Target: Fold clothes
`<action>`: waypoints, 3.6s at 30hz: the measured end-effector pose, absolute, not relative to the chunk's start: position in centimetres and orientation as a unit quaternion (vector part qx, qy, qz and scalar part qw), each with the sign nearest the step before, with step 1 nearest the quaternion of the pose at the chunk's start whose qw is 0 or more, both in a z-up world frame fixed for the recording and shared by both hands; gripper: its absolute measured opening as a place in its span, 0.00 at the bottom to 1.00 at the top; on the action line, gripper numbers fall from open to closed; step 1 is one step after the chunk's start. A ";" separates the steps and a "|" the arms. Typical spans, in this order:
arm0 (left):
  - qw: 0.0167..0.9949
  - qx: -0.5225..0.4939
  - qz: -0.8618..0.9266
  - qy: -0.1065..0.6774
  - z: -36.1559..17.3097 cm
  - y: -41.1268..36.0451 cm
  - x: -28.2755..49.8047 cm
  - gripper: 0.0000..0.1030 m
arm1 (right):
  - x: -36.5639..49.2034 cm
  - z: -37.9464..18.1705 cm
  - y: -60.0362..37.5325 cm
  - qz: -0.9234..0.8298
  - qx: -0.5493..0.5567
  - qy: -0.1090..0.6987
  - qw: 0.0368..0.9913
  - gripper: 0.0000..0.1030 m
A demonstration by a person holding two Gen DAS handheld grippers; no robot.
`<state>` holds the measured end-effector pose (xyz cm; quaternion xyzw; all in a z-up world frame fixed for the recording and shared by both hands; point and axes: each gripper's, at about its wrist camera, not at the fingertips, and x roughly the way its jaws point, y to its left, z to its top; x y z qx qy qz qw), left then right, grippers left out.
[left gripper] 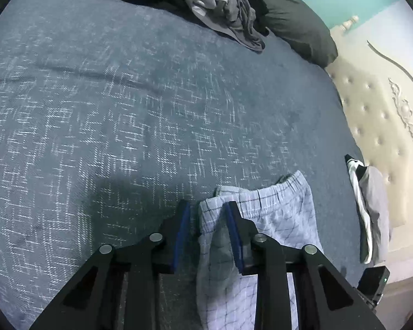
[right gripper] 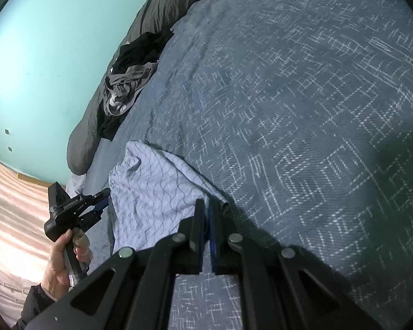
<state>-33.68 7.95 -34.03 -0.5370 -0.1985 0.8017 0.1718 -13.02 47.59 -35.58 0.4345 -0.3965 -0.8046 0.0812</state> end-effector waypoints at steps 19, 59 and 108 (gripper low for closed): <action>0.177 -0.488 0.830 -0.203 -31.0 6.3 -25.8 0.31 | -14.1 -32.9 47.3 -0.822 0.406 -0.390 0.084 0.35; 0.240 -0.506 0.796 -0.231 -35.8 6.3 -31.9 0.34 | -34.4 -31.4 31.6 -0.825 0.514 -0.096 0.215 0.06; 0.258 -0.500 0.794 -0.231 -34.1 8.5 -32.5 0.14 | -33.5 -31.3 32.0 -0.812 0.520 -0.062 0.257 0.10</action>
